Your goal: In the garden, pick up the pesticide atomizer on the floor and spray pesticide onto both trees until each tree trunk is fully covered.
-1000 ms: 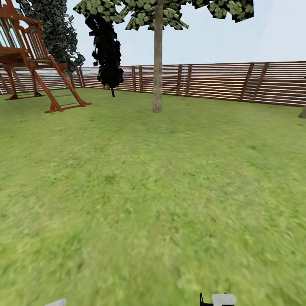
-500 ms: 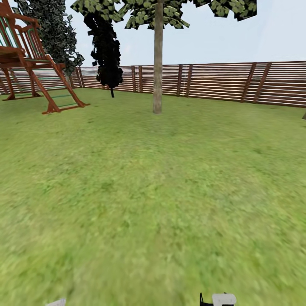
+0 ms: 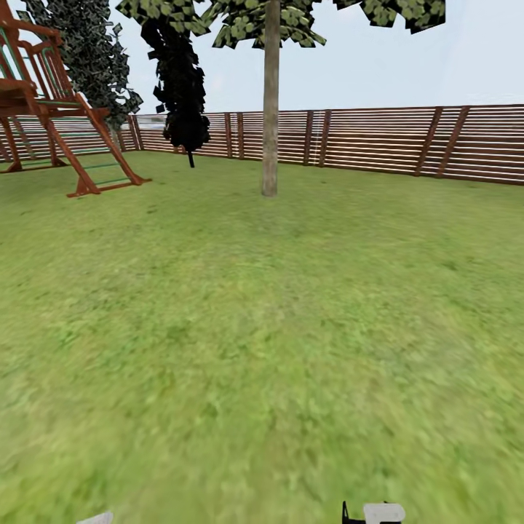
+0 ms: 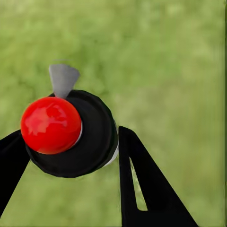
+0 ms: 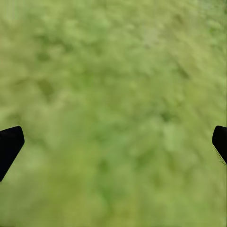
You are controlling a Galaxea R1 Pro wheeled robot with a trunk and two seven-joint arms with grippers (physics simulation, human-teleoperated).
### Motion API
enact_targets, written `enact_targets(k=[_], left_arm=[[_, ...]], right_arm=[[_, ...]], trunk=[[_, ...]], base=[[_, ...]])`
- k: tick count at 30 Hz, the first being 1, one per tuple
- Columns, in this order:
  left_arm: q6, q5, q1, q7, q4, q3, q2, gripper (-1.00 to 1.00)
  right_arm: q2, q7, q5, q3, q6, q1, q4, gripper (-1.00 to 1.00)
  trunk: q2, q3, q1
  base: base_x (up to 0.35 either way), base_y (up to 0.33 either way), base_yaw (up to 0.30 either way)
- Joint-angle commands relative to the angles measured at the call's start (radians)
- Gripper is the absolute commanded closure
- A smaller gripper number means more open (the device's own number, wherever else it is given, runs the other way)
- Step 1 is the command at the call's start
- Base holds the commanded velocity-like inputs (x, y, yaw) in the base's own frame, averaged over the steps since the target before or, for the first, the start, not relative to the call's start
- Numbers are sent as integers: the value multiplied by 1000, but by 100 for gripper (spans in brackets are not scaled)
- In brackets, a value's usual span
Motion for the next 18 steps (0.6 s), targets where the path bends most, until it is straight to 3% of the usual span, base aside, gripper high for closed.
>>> enact_targets(k=[1,18], left_arm=[[-3,5,0,-1,1,1,0,100],[-3,5,0,-1,1,1,1,100]], right_arm=[[0,-10,3,8,0,-1,1,-100],[0,-10,3,8,0,-1,1,-100]], trunk=[[0,-1,0],[0,-1,0]], base=[[339,0,0],[339,0,0]])
